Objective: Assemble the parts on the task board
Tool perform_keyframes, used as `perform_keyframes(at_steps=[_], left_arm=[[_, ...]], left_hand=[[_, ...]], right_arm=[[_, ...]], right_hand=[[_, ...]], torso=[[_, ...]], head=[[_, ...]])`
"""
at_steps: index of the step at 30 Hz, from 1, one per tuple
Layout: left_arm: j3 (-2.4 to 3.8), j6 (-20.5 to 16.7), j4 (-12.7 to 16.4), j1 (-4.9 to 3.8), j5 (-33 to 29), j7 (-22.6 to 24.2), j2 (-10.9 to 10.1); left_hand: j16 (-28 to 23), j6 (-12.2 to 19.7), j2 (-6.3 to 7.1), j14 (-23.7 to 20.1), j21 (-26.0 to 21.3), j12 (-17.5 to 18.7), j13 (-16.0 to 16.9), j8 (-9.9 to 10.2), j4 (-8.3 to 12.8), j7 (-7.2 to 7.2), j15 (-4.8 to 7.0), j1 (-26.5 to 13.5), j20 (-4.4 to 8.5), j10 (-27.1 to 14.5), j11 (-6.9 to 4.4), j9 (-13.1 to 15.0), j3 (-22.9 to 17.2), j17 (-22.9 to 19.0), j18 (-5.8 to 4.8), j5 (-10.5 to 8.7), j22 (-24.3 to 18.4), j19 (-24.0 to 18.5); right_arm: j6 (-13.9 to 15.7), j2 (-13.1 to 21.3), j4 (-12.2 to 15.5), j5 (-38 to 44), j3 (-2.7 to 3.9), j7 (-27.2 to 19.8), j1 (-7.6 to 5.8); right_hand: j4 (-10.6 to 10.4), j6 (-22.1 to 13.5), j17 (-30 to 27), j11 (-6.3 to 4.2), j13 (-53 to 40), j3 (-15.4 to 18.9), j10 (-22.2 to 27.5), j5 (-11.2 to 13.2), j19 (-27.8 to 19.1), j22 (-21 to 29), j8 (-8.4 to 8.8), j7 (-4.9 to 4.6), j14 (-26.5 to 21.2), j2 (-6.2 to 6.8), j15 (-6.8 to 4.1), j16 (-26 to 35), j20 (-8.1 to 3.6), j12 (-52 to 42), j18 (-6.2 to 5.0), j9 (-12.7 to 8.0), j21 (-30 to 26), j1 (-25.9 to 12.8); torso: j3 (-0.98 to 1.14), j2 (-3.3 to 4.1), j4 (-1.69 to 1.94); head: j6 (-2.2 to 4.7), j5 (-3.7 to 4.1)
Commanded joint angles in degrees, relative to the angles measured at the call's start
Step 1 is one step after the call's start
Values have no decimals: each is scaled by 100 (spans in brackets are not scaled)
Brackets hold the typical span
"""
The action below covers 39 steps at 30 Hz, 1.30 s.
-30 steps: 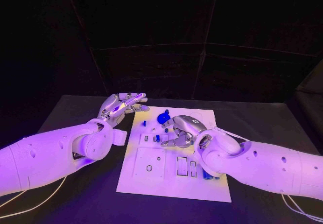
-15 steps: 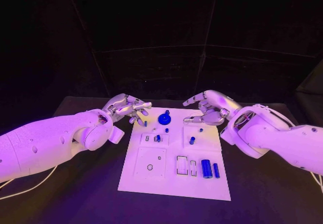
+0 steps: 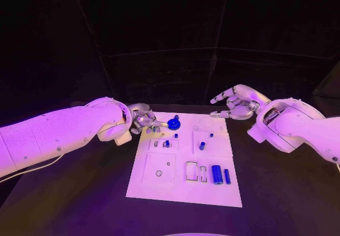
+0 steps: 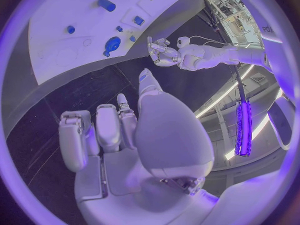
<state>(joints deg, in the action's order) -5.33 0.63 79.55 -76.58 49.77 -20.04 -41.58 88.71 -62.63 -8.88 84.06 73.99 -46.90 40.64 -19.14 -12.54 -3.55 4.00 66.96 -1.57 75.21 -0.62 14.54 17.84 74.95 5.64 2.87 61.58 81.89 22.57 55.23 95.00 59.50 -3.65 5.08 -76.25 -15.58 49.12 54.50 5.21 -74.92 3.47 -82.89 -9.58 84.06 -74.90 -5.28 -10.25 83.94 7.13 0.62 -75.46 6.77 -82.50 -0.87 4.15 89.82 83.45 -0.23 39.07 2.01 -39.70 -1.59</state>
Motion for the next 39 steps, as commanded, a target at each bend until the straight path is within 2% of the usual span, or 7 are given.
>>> perform_keyframes(at_steps=[1,4,6,13,17,22,39], left_arm=[[-46,714,-132,-42,609,-787,175],[-115,872,-240,-84,660,-870,351],[-146,955,-309,-104,688,-913,464],[-184,1238,-490,-129,746,-988,739],[-256,1429,-563,-132,801,-1021,849],[-297,1502,-604,-130,824,-1034,955],[-313,1509,-843,-109,832,-1041,1188]], left_hand=[[38,64,-29,551,184,-280,279,-163,-95,13,58,28,-3,-40,-22,131,38,1326,-111,-6,291,87],[74,219,-48,567,343,-567,561,-405,-190,33,61,63,9,-108,-34,332,84,1397,-152,-4,544,166],[82,329,-41,571,362,-689,681,-527,-243,23,59,71,10,-157,-25,439,118,1413,-154,-7,577,169],[129,665,-54,594,487,-1357,1311,-1088,-364,38,72,113,15,-132,-41,930,191,1505,-183,-7,798,213],[129,786,-80,594,550,-1527,1459,-1292,-390,51,78,35,22,-122,-52,1119,240,1505,-201,-9,909,236],[129,875,-85,594,567,-1589,1502,-1415,-391,57,82,-17,26,-141,-55,1240,285,1505,-204,-10,939,237],[129,968,-108,594,559,-1554,1426,-1543,-346,60,84,36,28,-213,-57,1369,276,1505,-200,-8,930,225]], right_arm=[[-237,-25,-40,-259,3,110,-18],[-261,-43,-71,-268,2,145,-20],[-274,-56,-90,-271,2,164,-22],[-312,-94,-151,-275,2,217,-23],[-331,-118,-176,-276,1,235,-24],[-356,-159,-231,-276,1,240,-23],[-353,-255,-370,-276,0,212,-23]], right_hand=[[9,39,-28,-13,-588,47,14,-67,534,-1427,-21,9,-8,-52,-21,38,-5,36,63,9,-28,5],[18,53,-58,-20,-575,58,19,-116,520,-1408,-31,16,-13,-71,-27,57,-11,47,58,10,-39,7],[22,58,-73,-22,-567,64,24,-132,513,-1398,-34,18,-15,-77,-29,65,-14,54,55,10,-45,7],[25,65,-94,-26,-568,73,21,-153,504,-1385,-40,22,-18,-85,-33,78,-17,54,52,10,-52,4],[25,65,-94,-26,-568,73,21,-153,504,-1385,-40,22,-18,-85,-33,78,-17,54,52,10,-52,4],[27,73,-104,-30,-563,85,22,-180,495,-1373,-46,26,-19,-96,-37,86,-21,60,48,10,-59,-4],[37,35,-593,-42,-120,167,345,-219,253,-1026,-41,33,-121,-127,-54,379,-43,468,-46,-4,-267,-22]], torso=[[21,-28,-6],[31,-35,-8],[27,-37,-9],[31,-25,-14],[29,-25,-15],[15,-22,-8],[19,-25,-2]], head=[[-4,-38],[6,-54],[-10,-67],[-24,-85],[-58,-80],[-58,-80],[-83,-87]])
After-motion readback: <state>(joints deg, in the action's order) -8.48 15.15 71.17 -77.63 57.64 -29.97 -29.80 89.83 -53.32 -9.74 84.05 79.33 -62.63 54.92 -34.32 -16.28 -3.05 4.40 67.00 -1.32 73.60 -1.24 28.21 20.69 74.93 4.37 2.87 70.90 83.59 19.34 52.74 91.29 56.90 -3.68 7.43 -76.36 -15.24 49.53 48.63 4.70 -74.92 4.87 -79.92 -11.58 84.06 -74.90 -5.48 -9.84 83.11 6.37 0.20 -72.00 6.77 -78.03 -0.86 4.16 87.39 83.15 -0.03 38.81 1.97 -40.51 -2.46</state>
